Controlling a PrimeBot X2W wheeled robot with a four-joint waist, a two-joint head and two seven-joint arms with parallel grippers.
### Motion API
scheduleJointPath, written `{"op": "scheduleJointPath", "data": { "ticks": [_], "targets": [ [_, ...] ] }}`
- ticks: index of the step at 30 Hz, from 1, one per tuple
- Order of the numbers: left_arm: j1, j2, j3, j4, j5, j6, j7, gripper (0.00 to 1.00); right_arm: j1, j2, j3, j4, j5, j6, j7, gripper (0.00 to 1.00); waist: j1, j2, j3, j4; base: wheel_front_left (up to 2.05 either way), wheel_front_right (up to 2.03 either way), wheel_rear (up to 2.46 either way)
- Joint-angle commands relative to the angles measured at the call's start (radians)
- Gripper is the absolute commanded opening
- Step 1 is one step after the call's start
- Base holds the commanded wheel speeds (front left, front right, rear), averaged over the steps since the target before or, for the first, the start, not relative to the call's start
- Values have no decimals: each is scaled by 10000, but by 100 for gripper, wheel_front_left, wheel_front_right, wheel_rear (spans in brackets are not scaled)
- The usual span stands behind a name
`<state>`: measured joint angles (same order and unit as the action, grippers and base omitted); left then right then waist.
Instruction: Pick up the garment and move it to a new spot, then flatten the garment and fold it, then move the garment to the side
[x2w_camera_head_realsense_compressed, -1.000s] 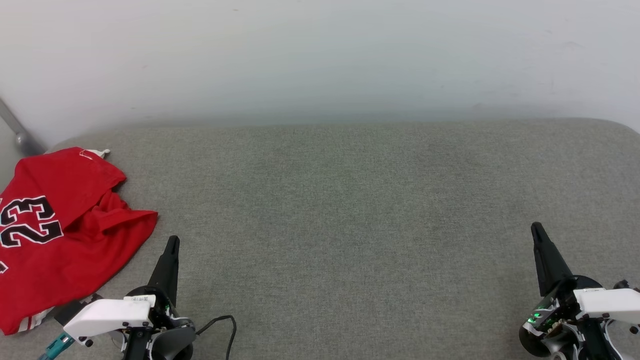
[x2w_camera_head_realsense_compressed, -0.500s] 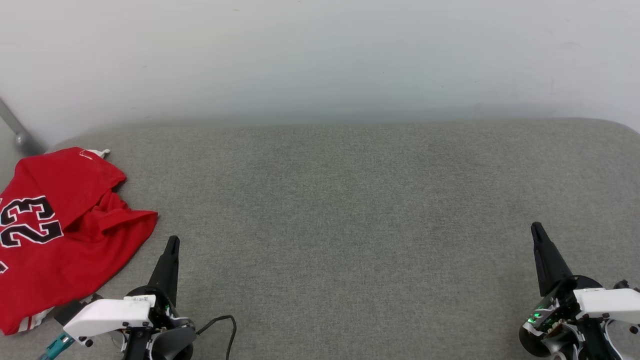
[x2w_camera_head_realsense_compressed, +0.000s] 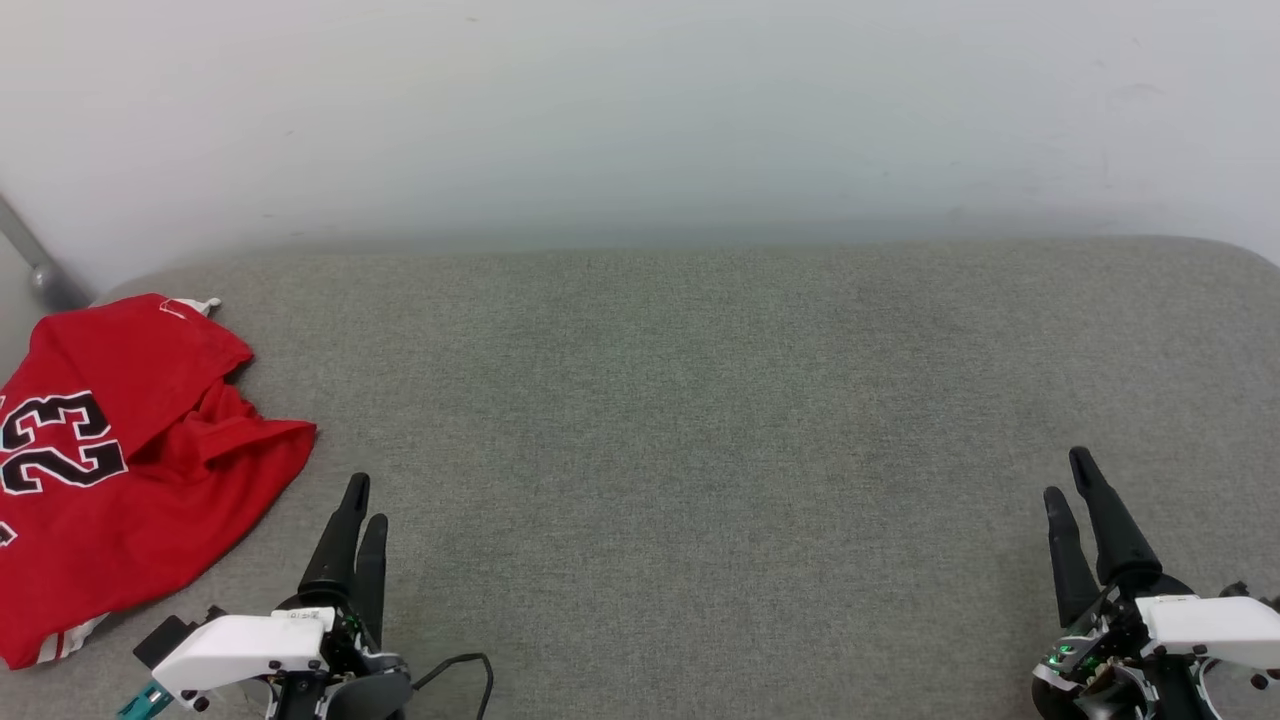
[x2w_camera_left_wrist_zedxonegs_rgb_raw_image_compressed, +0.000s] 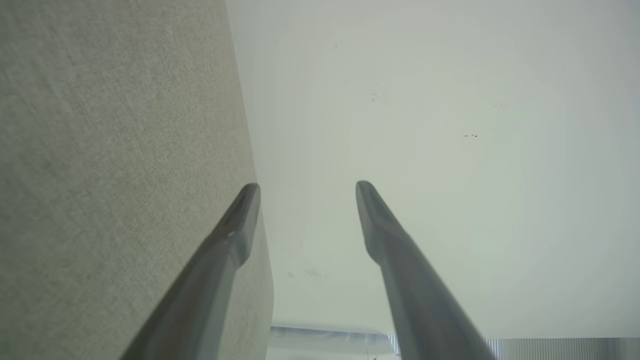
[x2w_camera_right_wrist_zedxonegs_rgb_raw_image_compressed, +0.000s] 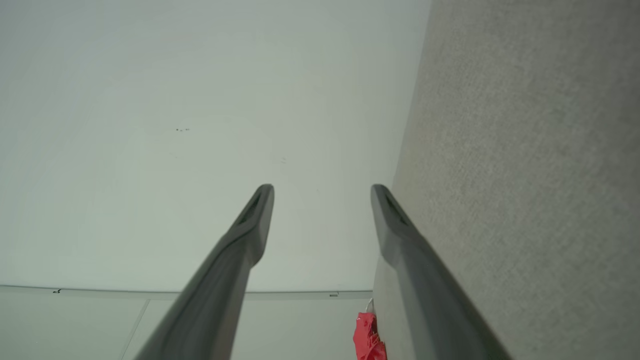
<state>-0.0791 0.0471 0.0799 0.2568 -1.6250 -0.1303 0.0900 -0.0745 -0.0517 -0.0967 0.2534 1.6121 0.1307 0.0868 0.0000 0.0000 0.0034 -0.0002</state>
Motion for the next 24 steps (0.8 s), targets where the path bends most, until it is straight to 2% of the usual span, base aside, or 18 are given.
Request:
{"op": "scheduleJointPath", "data": {
  "ticks": [1, 9, 14, 18, 24],
  "targets": [
    [-222, 18, -146, -238, -62, -2, -137, 100, -106, -4, 80, -300, -26, 0, -126, 100, 0, 0, 0, 3, 0, 0, 0],
    [-345, 20, -579, -313, -105, -3, -530, 100, -26, -22, 301, -589, -370, 0, -515, 100, 0, 0, -9, 20, 0, 0, 0],
    [-403, 29, -829, -466, 253, -3, -756, 100, 4, -98, 483, -748, -857, 0, -737, 100, 0, 0, -21, 28, 0, 0, 0],
    [-408, 58, -923, -639, 826, -3, -930, 100, 41, -122, 551, -856, -1565, 0, -905, 100, 0, 0, -34, 35, 0, 0, 0],
    [-355, 52, -1013, -975, 2041, -3, -1166, 100, 81, -131, 519, -1021, -3208, 0, -1143, 100, 0, 0, -53, 50, 0, 0, 0]
  ]
}}
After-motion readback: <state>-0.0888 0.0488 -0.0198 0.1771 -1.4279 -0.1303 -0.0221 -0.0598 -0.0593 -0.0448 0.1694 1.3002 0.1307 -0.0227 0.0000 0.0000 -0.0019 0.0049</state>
